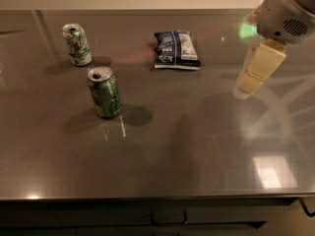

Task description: Move blue chip bag near green can

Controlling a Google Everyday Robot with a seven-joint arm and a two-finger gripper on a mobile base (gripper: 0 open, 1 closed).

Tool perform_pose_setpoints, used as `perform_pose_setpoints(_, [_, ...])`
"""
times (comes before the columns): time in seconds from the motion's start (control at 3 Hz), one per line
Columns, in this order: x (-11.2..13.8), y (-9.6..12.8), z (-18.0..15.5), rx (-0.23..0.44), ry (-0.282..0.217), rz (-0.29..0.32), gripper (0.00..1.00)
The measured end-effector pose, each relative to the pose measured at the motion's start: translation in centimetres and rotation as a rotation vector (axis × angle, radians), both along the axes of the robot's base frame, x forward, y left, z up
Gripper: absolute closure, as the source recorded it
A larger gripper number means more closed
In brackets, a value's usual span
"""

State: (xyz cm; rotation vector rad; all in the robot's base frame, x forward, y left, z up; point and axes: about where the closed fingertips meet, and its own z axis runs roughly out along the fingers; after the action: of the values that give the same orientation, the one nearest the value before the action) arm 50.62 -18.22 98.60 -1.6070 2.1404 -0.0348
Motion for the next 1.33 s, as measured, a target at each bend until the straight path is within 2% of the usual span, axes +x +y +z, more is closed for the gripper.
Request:
perform_pose_setpoints(0.33, [4.0,1.5,-0.3,0.066,-0.012,-0.025,0.0])
perform_pose_setpoints(0.67, [9.3,2.8,-1.0,0.172,0.006,-0.112,0.0])
perform_pose_setpoints(1.0, [12.2,3.6,-1.8,0.233,0.036,-0.183,0.0])
perform_pose_setpoints(1.33, [14.5,5.1,-2.7,0.246,0.033,-0.237,0.0])
